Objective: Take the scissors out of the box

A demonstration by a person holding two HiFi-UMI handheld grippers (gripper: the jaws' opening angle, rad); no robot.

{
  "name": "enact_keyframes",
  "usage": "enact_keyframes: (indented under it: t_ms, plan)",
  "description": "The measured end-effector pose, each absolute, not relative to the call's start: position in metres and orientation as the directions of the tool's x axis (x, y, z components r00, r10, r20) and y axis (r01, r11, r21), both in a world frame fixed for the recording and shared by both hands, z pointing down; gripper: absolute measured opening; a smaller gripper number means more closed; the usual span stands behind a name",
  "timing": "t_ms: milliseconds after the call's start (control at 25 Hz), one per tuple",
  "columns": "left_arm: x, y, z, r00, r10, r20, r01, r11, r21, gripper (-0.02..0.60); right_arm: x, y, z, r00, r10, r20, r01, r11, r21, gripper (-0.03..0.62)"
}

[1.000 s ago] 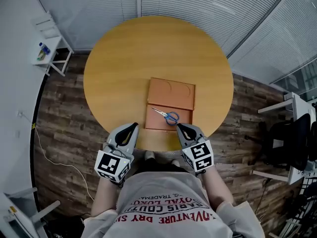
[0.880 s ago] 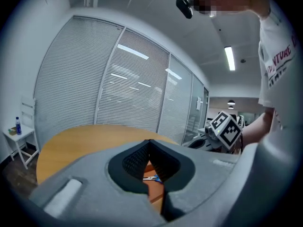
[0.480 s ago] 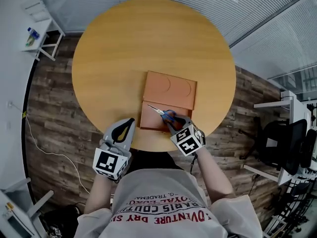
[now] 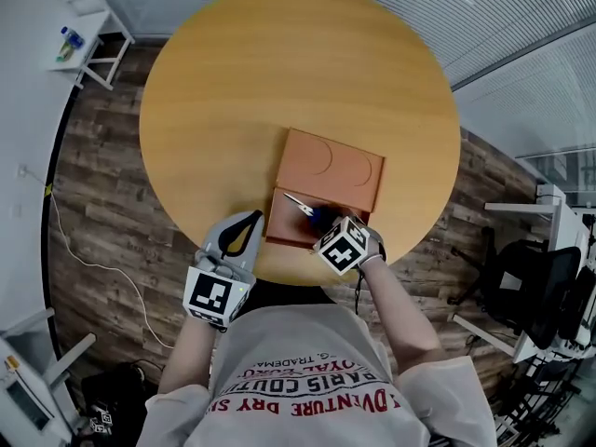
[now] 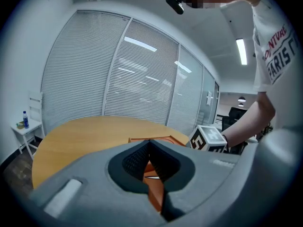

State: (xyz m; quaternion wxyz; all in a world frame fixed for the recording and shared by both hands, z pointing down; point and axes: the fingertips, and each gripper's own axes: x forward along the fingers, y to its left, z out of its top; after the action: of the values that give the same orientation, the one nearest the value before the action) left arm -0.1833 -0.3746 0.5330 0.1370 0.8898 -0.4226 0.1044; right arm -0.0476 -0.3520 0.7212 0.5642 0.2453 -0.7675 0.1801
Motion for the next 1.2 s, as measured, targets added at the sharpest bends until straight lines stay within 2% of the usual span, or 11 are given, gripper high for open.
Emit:
enact_keyframes:
  t_ms: [680, 1200]
  plan:
    - [-0.189, -0.378, 0.541, 0.539, -0.763, 0.356, -0.840, -0.519, 0.160, 0.008, -0.047, -0.348, 0.724, -0.253, -0.099, 0.962, -0.475, 0.879, -0.034, 0.092]
    - [-0.192, -0.362, 0.528, 0.517, -0.779, 0.354, -0.854, -0.497, 0.154, 0.008, -0.057, -0.340, 0.675, -0.408, -0.154, 0.900, -0.539, 0.836, -0.102, 0.092]
